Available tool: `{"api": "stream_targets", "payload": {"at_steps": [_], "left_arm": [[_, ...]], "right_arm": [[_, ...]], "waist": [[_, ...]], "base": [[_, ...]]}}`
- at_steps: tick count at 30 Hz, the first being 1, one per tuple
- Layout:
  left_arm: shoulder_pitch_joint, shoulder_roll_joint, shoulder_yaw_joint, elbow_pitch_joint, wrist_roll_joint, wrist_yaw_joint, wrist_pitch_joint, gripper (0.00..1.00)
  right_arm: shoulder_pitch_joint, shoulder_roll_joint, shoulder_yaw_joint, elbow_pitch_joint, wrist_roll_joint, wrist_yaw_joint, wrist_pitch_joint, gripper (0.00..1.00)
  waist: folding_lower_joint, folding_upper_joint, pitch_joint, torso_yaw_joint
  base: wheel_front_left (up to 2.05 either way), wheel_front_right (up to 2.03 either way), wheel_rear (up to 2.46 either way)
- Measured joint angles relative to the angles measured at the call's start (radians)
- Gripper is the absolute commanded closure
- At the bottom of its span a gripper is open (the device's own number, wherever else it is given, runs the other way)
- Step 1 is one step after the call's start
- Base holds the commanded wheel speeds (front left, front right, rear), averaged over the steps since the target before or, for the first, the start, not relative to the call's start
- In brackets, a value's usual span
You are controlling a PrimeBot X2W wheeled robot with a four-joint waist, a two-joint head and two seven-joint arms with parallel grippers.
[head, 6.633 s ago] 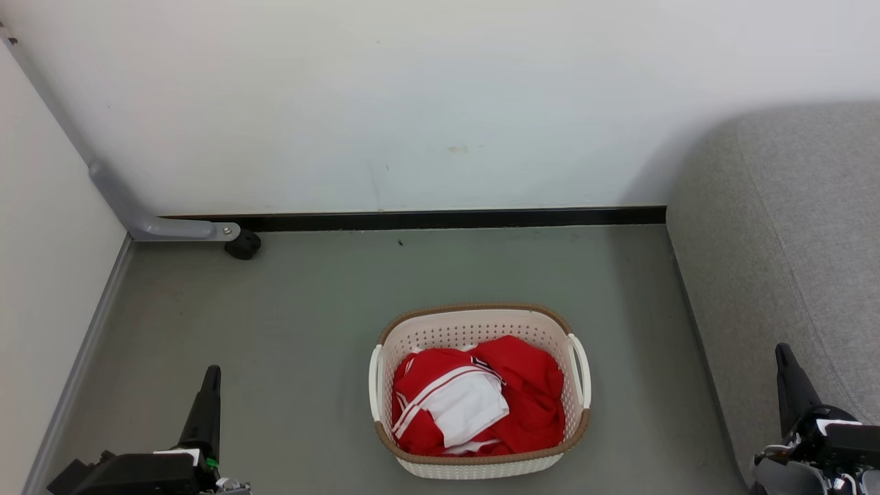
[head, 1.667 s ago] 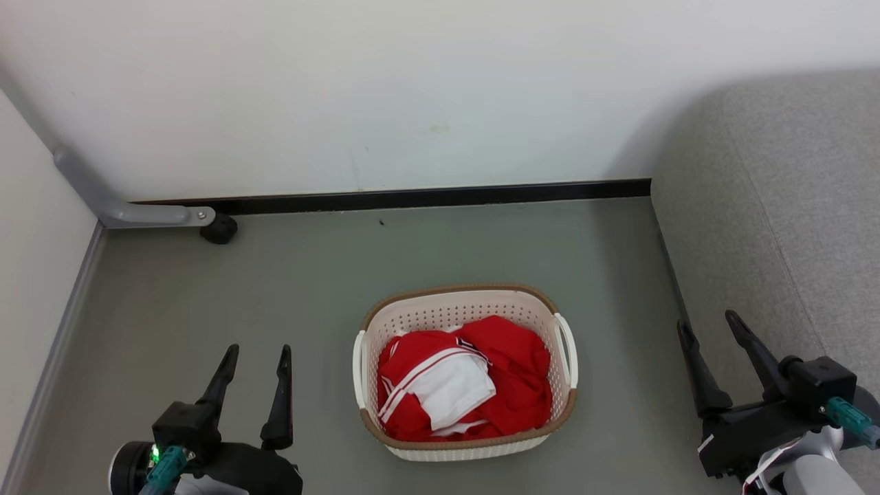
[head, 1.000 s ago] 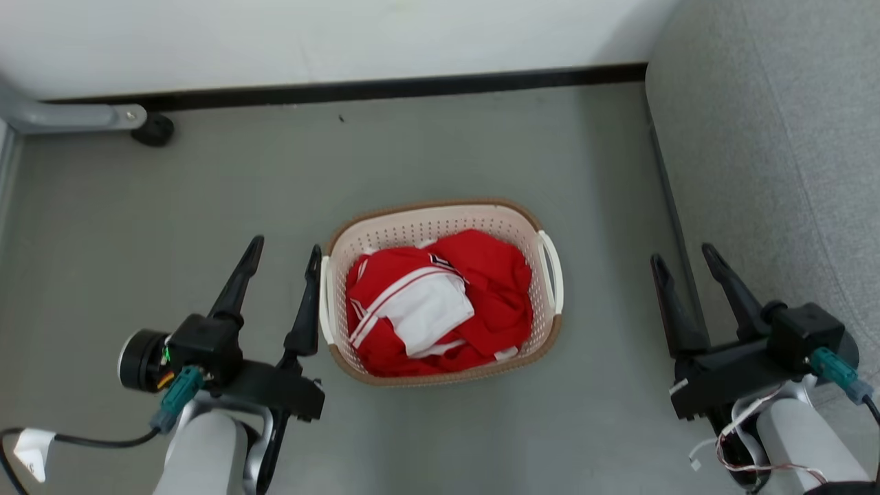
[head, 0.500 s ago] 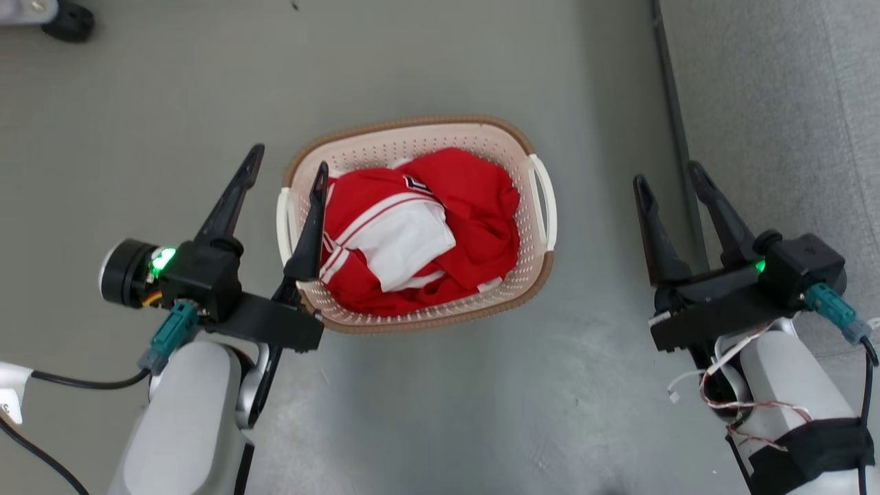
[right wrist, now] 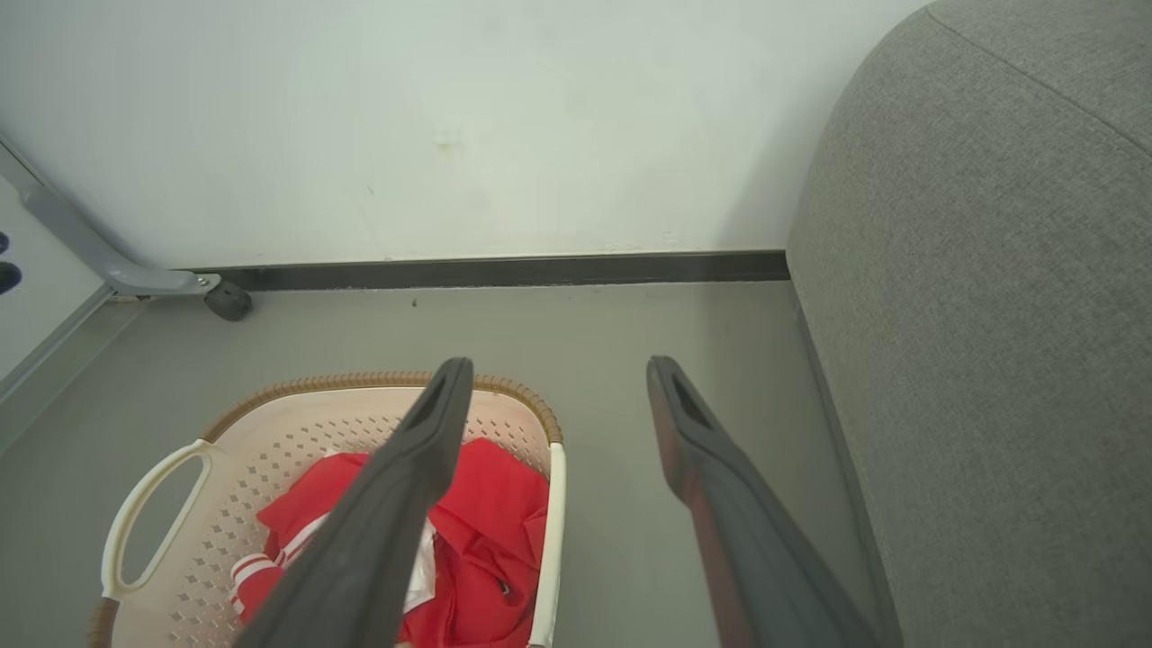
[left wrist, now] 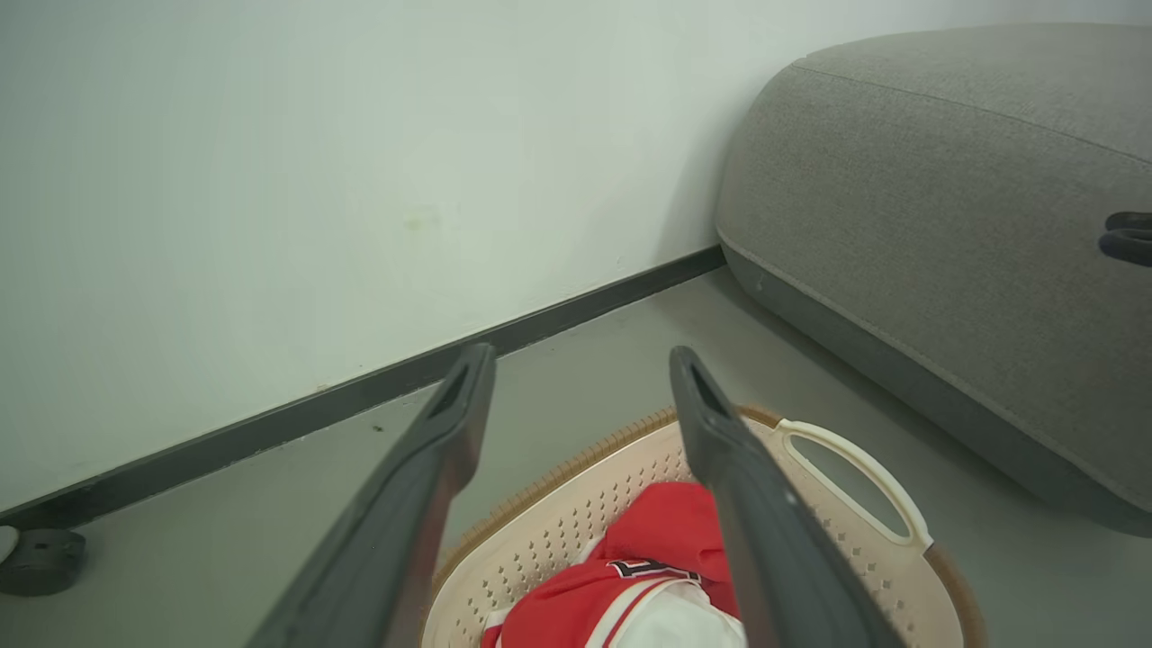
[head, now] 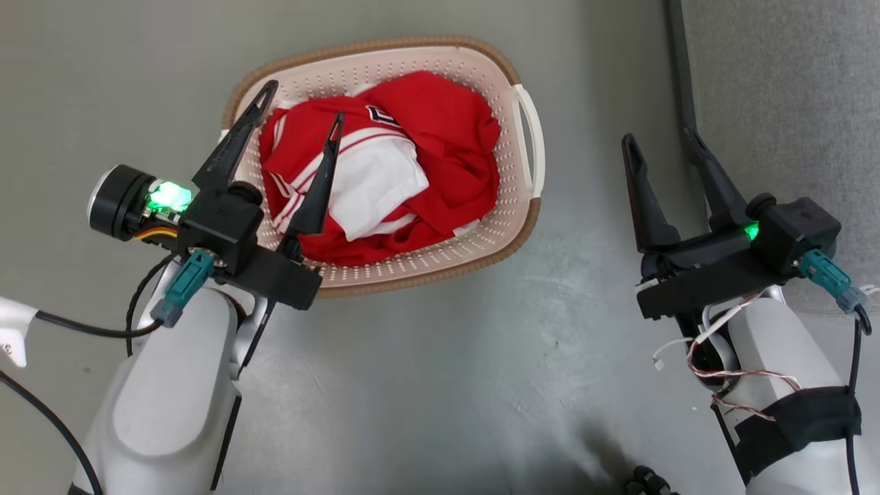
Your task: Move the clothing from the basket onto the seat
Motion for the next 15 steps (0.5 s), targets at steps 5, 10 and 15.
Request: {"api": "stream_targets", "payload": {"at_steps": [5, 10, 15], "left_arm": [[-0.032, 0.013, -0.042, 0.040, 0.017, 0.000, 0.001, 0.00], [-0.085, 0.014, -0.080, 0.073, 0.050, 0.000, 0.032, 0.00], [-0.152, 0.019, -0.134, 0.143, 0.105, 0.000, 0.095, 0.00]], "right_arm": [[-0.019, 0.008, 0.007, 0.007, 0.000, 0.000, 0.000, 0.00], [-0.040, 0.012, 0.009, 0.018, 0.000, 0.000, 0.000, 0.00], [-0.059, 0.019, 0.021, 0.043, 0.000, 0.003, 0.000, 0.00]], "waist": [[-0.0001, 0.0000, 0.048, -0.019], [-0.0001, 0.0000, 0.089, -0.035], [-0.0001, 0.0000, 0.115, -0.051]], "base": [[0.00, 0.00, 0.00], [0.00, 0.00, 0.00], [0.00, 0.00, 0.00]]}}
